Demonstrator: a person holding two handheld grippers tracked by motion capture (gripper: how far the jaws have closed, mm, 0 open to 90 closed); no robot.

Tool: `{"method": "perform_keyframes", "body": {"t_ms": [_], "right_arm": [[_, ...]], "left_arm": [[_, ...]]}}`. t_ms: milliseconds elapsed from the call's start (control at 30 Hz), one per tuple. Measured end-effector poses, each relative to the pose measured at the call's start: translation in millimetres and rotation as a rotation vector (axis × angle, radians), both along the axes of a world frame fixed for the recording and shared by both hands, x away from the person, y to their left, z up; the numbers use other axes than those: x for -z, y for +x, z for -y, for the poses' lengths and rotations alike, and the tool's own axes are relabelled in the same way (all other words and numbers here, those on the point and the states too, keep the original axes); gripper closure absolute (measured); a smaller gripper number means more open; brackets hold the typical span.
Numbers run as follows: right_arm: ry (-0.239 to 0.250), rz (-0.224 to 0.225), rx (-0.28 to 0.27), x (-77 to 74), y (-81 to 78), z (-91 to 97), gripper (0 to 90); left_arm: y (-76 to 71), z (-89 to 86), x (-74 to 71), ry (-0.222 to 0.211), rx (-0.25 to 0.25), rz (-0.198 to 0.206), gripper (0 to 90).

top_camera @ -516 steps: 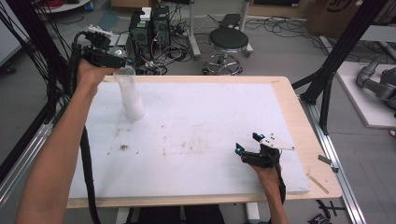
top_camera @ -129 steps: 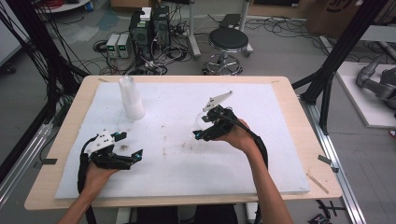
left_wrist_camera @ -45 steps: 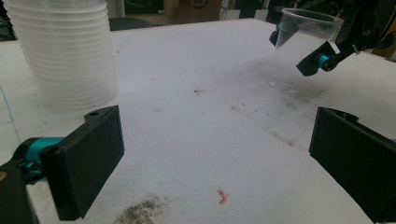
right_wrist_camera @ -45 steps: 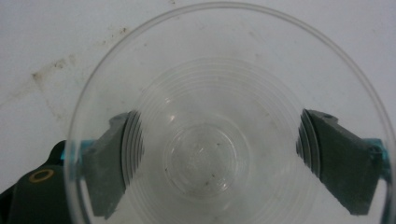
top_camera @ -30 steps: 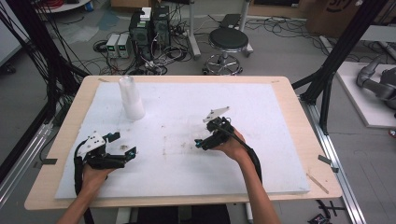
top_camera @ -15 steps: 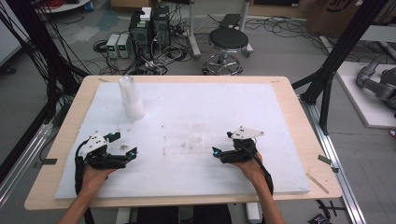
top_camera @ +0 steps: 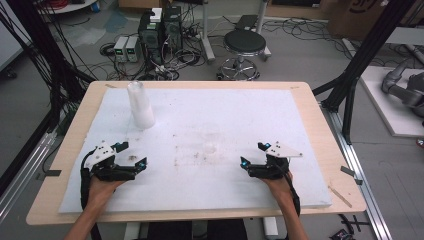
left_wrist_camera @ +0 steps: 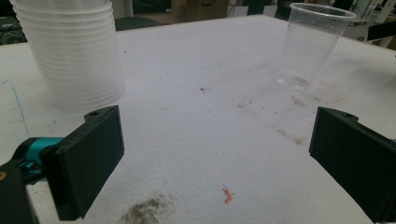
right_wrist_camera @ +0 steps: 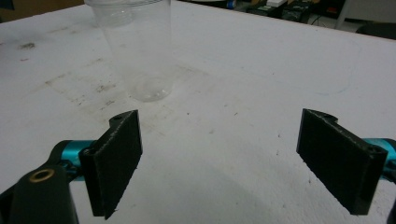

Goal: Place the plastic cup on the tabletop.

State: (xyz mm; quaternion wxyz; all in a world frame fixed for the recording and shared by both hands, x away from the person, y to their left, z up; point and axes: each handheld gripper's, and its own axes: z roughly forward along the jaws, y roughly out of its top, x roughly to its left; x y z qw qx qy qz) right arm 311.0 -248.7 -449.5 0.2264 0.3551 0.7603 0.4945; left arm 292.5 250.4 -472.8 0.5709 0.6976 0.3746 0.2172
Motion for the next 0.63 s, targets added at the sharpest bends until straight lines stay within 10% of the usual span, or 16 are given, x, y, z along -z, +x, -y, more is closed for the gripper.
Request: {"method": "perform_keyframes", "body": {"t_ms": [633], "right_arm": [[0.051,0.017,0.028,4.5,-4.5,8.3,14.3]], "left_arm": [[2.5,-1.7,0.1,-0.015,0.007,-0.025,3.2]]}}
